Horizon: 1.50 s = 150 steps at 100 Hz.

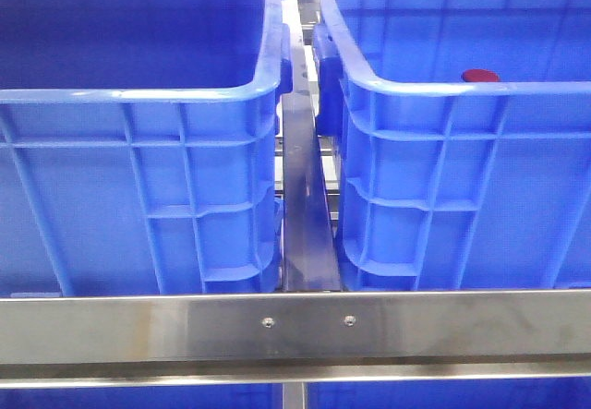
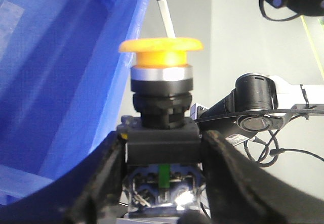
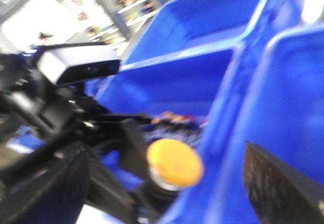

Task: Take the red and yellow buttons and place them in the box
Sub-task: 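Close the right gripper on the yellow button's cap held by the left gripper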

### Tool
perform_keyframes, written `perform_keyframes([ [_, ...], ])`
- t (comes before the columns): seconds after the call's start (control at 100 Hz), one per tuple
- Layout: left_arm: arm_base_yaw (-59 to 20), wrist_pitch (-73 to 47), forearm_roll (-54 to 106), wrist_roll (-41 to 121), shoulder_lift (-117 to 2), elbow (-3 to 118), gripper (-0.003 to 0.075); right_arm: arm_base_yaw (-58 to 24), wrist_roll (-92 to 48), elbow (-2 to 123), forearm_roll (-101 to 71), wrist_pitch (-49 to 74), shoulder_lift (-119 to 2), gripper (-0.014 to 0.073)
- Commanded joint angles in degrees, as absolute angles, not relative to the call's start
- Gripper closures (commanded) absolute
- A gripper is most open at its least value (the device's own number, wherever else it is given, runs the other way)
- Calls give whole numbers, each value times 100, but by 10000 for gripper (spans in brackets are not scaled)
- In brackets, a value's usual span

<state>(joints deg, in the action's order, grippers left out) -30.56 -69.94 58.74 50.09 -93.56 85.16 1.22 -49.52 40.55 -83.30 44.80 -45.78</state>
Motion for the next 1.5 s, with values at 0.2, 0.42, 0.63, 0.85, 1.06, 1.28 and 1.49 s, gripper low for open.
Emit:
perform_keyframes([
  [0.2, -3100, -7254, 6363, 5016, -9079, 8686, 479, 139, -4185, 4673, -9227, 5758, -5796, -38],
  [0.42, -3100, -7254, 6363, 5016, -9079, 8686, 479, 126, -4185, 4728, -9379, 6103, -6330, -38],
  [0.63, -3100, -7240, 6363, 5016, -9079, 8686, 479, -81, -4198, 4728, -9370, 6084, -6375, -38],
  [0.85, -3100, -7231, 6363, 5016, -9079, 8686, 479, -87, -4198, 4728, -9240, 6085, -6375, -38],
  [1.06, -3100, -7231, 6363, 5016, -9079, 8686, 479, -87, -4203, 4728, -9240, 6103, -6375, -8],
  [1.28, -3100, -7231, 6363, 5016, -9079, 8686, 479, -87, -4203, 4728, -9240, 6103, -6375, 270],
  [1.49, -3100, -7231, 6363, 5016, -9079, 8686, 479, -87, -4203, 4728, -9240, 6077, -6375, 360],
])
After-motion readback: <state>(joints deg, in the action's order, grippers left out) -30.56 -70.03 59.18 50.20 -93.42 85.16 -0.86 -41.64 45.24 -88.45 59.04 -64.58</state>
